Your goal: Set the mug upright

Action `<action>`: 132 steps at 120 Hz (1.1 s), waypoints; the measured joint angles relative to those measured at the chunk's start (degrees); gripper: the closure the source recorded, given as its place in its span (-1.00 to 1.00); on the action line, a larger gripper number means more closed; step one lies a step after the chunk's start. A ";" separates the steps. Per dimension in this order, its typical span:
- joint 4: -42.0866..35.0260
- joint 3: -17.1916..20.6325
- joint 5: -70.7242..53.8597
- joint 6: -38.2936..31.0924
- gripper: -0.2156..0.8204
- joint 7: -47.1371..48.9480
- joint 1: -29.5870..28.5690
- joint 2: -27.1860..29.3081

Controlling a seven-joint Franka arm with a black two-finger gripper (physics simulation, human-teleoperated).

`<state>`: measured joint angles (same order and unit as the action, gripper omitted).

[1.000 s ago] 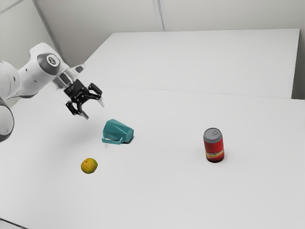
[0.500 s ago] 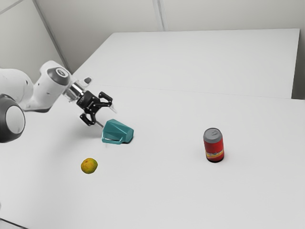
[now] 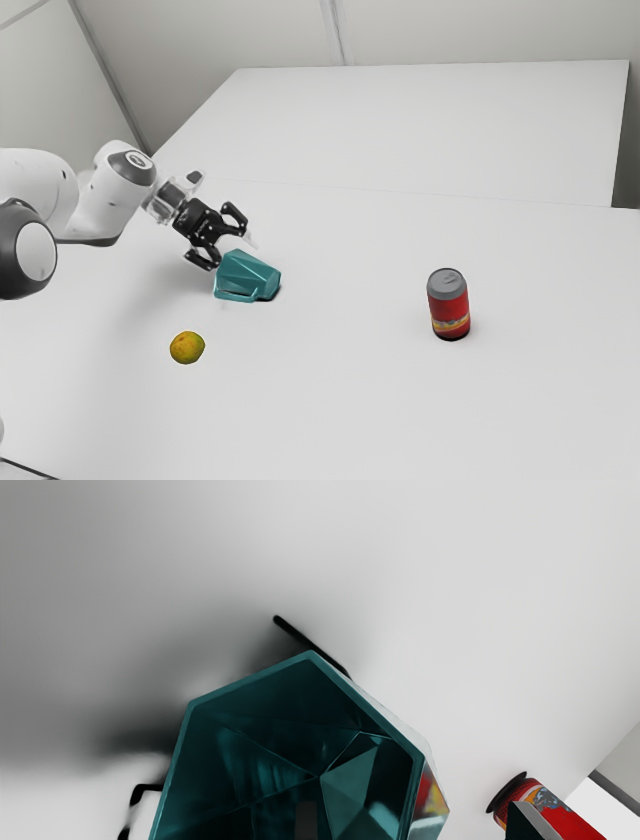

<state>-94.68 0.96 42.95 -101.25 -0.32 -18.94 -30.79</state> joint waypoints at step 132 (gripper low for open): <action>-13.82 7.67 -40.56 -16.02 0.90 4.65 10.19 18.64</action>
<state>-108.50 8.63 2.39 -117.27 4.33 -8.75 -12.15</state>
